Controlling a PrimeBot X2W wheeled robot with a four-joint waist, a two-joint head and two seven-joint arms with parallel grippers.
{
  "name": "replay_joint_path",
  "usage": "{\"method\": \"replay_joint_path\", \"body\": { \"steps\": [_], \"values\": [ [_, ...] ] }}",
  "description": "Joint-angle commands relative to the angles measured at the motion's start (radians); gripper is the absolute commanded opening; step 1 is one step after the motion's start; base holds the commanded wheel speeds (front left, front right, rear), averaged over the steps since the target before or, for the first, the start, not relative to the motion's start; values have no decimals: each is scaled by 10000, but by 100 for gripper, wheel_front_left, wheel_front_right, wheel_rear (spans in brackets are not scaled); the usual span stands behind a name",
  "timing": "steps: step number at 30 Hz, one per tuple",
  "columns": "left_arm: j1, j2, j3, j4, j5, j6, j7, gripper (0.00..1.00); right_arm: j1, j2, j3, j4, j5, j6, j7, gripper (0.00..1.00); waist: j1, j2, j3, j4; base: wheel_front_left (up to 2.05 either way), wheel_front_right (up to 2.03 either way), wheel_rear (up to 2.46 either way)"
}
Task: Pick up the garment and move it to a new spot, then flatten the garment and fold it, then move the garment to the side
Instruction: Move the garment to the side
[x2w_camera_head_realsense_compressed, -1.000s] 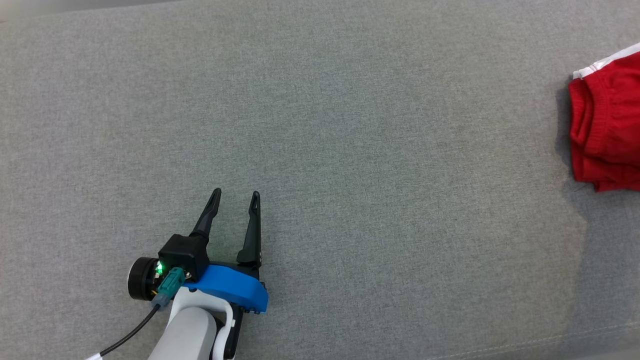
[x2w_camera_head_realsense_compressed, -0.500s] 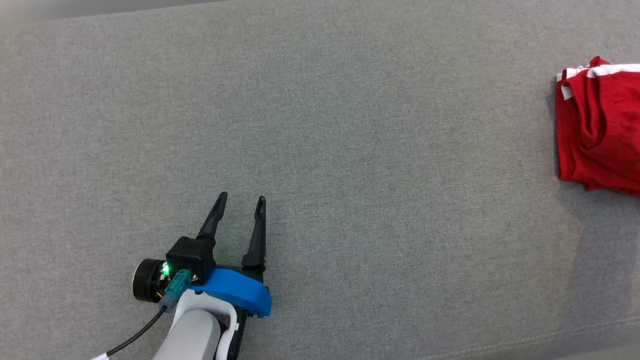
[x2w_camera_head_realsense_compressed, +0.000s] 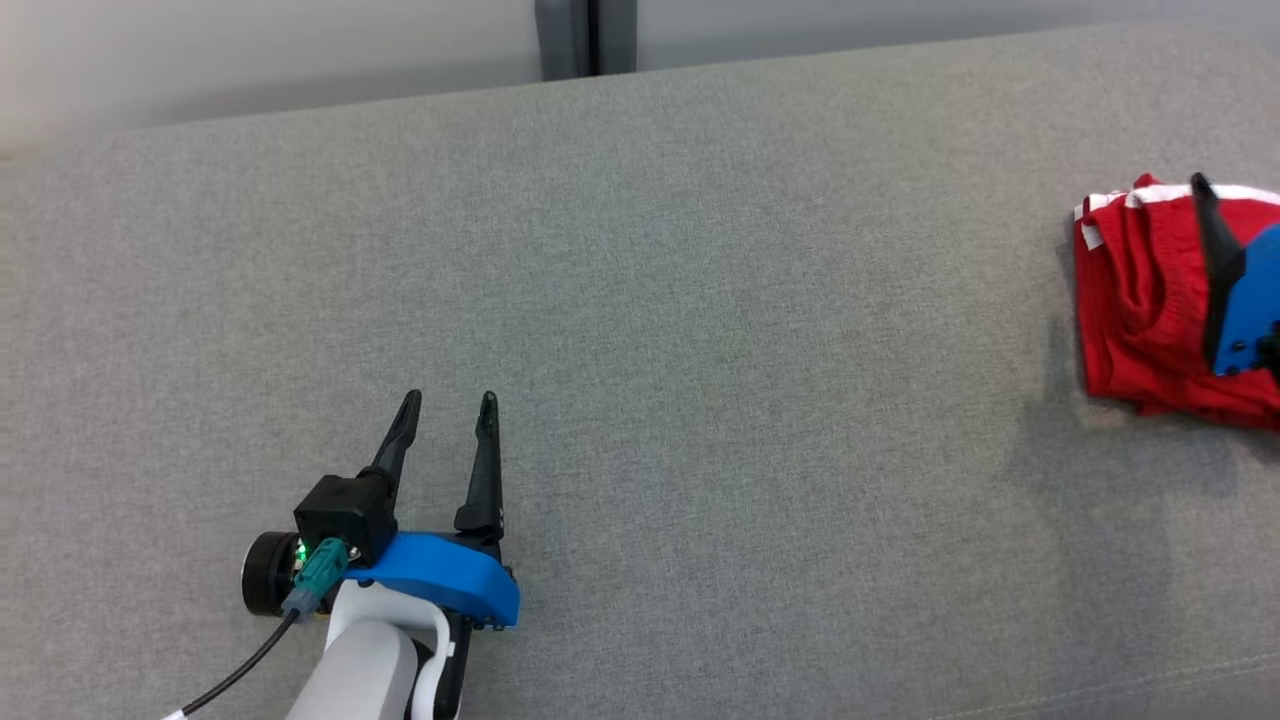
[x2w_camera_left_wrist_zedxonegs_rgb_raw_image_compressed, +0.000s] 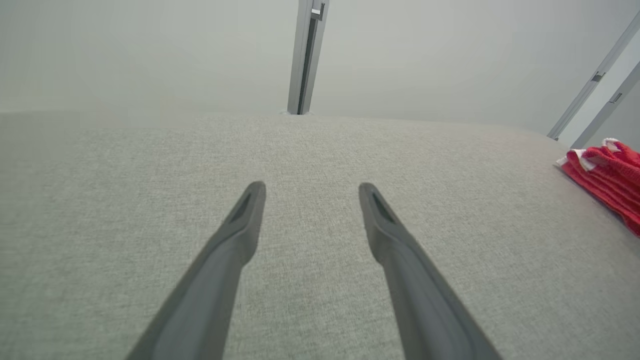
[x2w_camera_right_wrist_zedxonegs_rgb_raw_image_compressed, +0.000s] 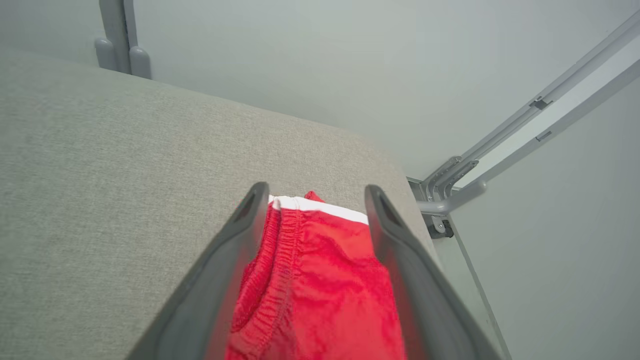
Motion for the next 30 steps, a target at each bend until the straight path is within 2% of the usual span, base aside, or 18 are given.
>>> {"method": "replay_joint_path", "body": {
  "steps": [1,8,16,21,25,30],
  "values": [
    [91,18,71,23,-12,32,-48,100,171,51,21,-49,48,-2,-94,100,1,0,-136,-72,0,0,0],
    [425,-26,540,168,-139,48,-49,100,946,1106,189,-138,425,0,-1442,100,1,0,-1054,140,0,0,0],
    [1133,-111,951,285,-132,87,-50,100,2616,2609,-340,-449,239,0,-2975,100,1,0,-2164,603,0,0,0],
    [1608,-44,1142,191,-72,87,-49,100,3669,3490,-555,-840,59,0,-3427,100,1,0,-2493,822,0,0,0],
    [1914,-12,1305,-18,-17,49,-50,100,4398,3917,-749,-1345,-147,0,-3611,100,1,0,-2574,949,0,0,0],
    [2276,8,1332,-193,22,-216,-49,100,5376,4128,-1082,-2011,-467,0,-3714,100,1,0,-2635,1082,0,0,0]
  ]
}}
